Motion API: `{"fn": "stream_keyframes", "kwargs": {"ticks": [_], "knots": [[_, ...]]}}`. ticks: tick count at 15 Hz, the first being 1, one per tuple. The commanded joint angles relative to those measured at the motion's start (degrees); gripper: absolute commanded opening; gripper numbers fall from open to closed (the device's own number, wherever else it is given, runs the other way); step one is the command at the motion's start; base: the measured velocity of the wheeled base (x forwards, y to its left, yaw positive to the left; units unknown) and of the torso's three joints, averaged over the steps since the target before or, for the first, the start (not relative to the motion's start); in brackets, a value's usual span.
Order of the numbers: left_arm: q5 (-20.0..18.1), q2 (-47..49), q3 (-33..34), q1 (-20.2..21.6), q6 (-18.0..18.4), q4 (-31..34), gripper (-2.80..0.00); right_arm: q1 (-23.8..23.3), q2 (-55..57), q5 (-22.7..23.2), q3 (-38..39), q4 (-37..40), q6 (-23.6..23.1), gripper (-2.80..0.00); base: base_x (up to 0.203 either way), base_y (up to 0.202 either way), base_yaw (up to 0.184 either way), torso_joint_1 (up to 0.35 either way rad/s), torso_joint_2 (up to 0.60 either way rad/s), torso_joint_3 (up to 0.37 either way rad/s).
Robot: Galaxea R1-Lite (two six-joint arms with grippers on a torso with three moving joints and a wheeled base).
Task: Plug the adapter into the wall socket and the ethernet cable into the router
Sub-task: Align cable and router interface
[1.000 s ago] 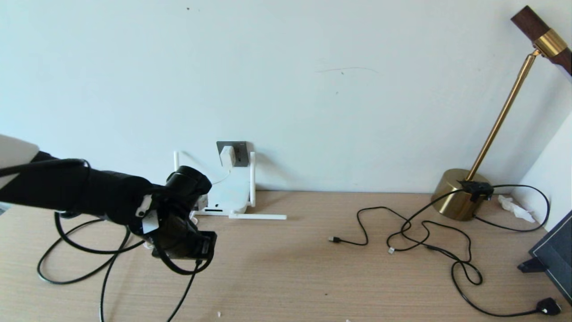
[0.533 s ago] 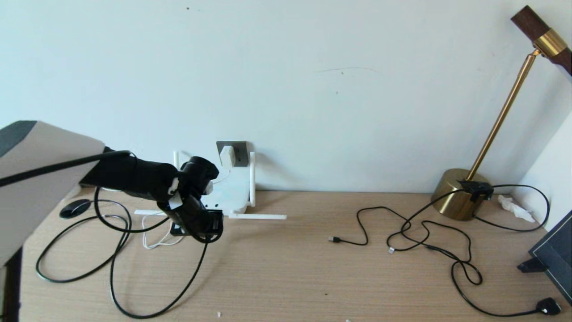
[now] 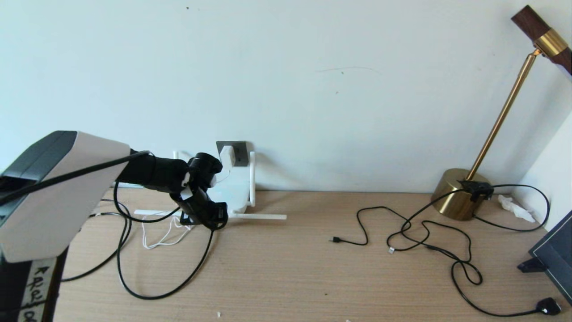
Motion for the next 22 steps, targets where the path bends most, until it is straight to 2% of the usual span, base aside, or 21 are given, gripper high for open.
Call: {"fn": "stream_keyframes", "kwargs": {"ticks": [1,4,11,22], "knots": [[0.0,1.7,-2.9,0.1,-0.1,1.4,-2.80,0.0,0.0,0.0,0.0,0.0,0.0,-2.80,0.000,0.000,0.000,0.000,0.00,0.000],[0.1,2.5,-6.2,0.5,-0.1,4.3,-2.80,0.0,0.0,0.0,0.0,0.0,0.0,-2.80,0.000,0.000,0.000,0.000,0.00,0.000],[0.1,3.4,-9.7,0.7,0.5,5.6,-2.80,0.0,0.0,0.0,0.0,0.0,0.0,-2.80,0.000,0.000,0.000,0.000,0.00,0.000],[0.2,3.8,-10.1,1.0,1.0,5.7,-2.80,0.0,0.0,0.0,0.0,0.0,0.0,-2.80,0.000,0.000,0.000,0.000,0.00,0.000]]}}
